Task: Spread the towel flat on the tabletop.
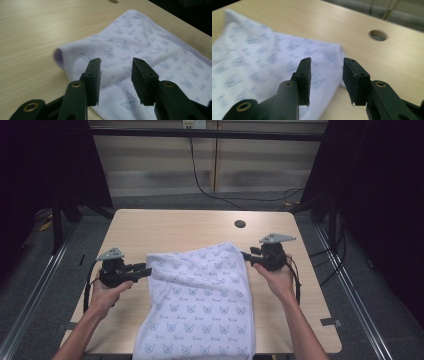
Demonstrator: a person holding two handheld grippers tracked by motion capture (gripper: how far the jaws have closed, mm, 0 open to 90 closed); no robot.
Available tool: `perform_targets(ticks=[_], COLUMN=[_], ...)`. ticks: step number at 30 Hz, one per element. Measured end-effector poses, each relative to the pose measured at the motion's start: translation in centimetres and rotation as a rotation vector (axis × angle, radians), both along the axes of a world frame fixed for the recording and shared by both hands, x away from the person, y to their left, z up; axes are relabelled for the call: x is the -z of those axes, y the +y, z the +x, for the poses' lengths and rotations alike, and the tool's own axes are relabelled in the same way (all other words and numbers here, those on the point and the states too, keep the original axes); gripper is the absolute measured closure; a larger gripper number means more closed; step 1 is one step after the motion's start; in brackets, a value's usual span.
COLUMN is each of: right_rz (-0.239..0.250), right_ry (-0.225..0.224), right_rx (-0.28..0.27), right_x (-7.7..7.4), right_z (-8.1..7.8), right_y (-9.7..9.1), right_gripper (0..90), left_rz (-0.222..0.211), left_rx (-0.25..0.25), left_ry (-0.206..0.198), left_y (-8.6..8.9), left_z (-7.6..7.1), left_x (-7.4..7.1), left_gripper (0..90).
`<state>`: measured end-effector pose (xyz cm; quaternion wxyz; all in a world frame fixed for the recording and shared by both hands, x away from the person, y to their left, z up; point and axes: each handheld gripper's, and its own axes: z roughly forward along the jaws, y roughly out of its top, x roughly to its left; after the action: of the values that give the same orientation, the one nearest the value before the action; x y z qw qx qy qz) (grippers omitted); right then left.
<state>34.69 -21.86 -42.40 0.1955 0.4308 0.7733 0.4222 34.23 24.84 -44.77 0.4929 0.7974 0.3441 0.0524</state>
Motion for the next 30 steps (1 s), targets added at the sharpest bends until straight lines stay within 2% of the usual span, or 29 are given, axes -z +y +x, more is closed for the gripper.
perform_targets(ticks=[1, 2, 3, 4, 5, 6, 7, 8, 9, 10, 12, 13, 14, 15, 16, 17, 20, 24, 25, 27, 29, 30], right_rz=[-0.003, -0.028, -0.043, -0.033, -0.021, -0.027, -0.044, -0.082, -0.100, -0.116, -0.099, -0.109, -0.124, -0.126, -0.119, -0.112, -0.153, -0.091, -0.065, -0.065, -0.053, -0.038], right_ry=[0.023, 0.027, 0.042, 0.054, 0.066, 0.084, 0.098, 0.110, 0.126, 0.119, 0.139, 0.148, 0.152, 0.135, 0.139, 0.146, 0.144, 0.162, 0.184, 0.199, 0.184, 0.161], right_rx=[-0.041, -0.058, -0.080, -0.090, -0.099, -0.115, -0.119, -0.092, -0.066, -0.044, -0.025, -0.031, -0.038, -0.038, -0.051, -0.059, -0.096, -0.136, -0.141, -0.145, -0.124, -0.111], right_x=[0.6, 1.1, 1.8, 2.3, 3.1, 3.8, 4.3, 5.1, 5.7, 6.1, 6.9, 7.3, 7.7, 7.8, 7.8, 7.7, 7.3, 7.0, 7.0, 7.0, 6.7, 6.4], right_z=[-0.7, -1.3, -2.1, -2.4, -2.9, -3.2, -3.3, -3.5, -3.6, -3.7, -3.8, -3.8, -4.0, -4.4, -4.7, -5.2, -7.9, -13.0, -14.1, -16.1, -16.6, -16.2], right_y=[0.4, 0.7, 1.1, 1.2, 1.4, 1.6, 1.7, 1.8, 1.7, 1.6, 1.3, 1.2, 1.4, 1.5, 1.5, 1.6, 1.5, 0.1, -0.1, -0.3, -0.7, -1.1], right_gripper=[61.8, 63.4, 64.8, 65.5, 67.3, 69.1, 69.2, 69.1, 66.2, 63.5, 63.3, 64.7, 67.3, 72.2, 83.9, 86.8, 88.4, 88.2, 87.8, 82.8, 73.3, 70.2], left_rz=[0.017, 0.056, 0.078, 0.122, 0.137, 0.141, 0.170, 0.176, 0.159, 0.164, 0.191, 0.193, 0.186, 0.171, 0.160, 0.165, 0.149, 0.112, 0.109, 0.082, 0.055, 0.036], left_rx=[0.028, 0.075, 0.101, 0.111, 0.108, 0.113, 0.112, 0.108, 0.121, 0.129, 0.146, 0.147, 0.158, 0.179, 0.190, 0.205, 0.261, 0.374, 0.389, 0.372, 0.319, 0.283], left_ry=[0.005, 0.017, 0.029, 0.046, 0.066, 0.082, 0.099, 0.104, 0.103, 0.107, 0.089, 0.086, 0.095, 0.106, 0.121, 0.125, 0.141, 0.197, 0.195, 0.176, 0.138, 0.125], left_y=[-0.4, -1.3, -1.7, -2.4, -2.9, -3.1, -3.5, -3.7, -3.6, -3.6, -3.7, -3.7, -3.6, -3.5, -3.4, -3.3, -3.1, -2.9, -2.8, -2.7, -2.5, -2.3], left_z=[-0.5, -1.2, -1.5, -1.9, -2.1, -2.1, -2.2, -2.4, -2.5, -2.5, -3.0, -3.3, -3.5, -3.8, -4.1, -4.5, -6.5, -10.1, -10.8, -11.1, -9.8, -8.7], left_x=[0.2, 0.8, 1.2, 2.2, 3.1, 3.7, 4.7, 5.3, 5.5, 5.4, 5.3, 5.3, 5.3, 5.4, 5.5, 5.4, 5.4, 5.4, 5.3, 4.7, 3.9, 3.4], left_gripper=[64.3, 66.1, 68.1, 69.1, 68.5, 68.6, 68.6, 68.0, 67.3, 66.6, 68.0, 71.5, 77.0, 80.8, 82.9, 83.6, 84.6, 83.2, 81.3, 73.2, 67.1, 64.3])
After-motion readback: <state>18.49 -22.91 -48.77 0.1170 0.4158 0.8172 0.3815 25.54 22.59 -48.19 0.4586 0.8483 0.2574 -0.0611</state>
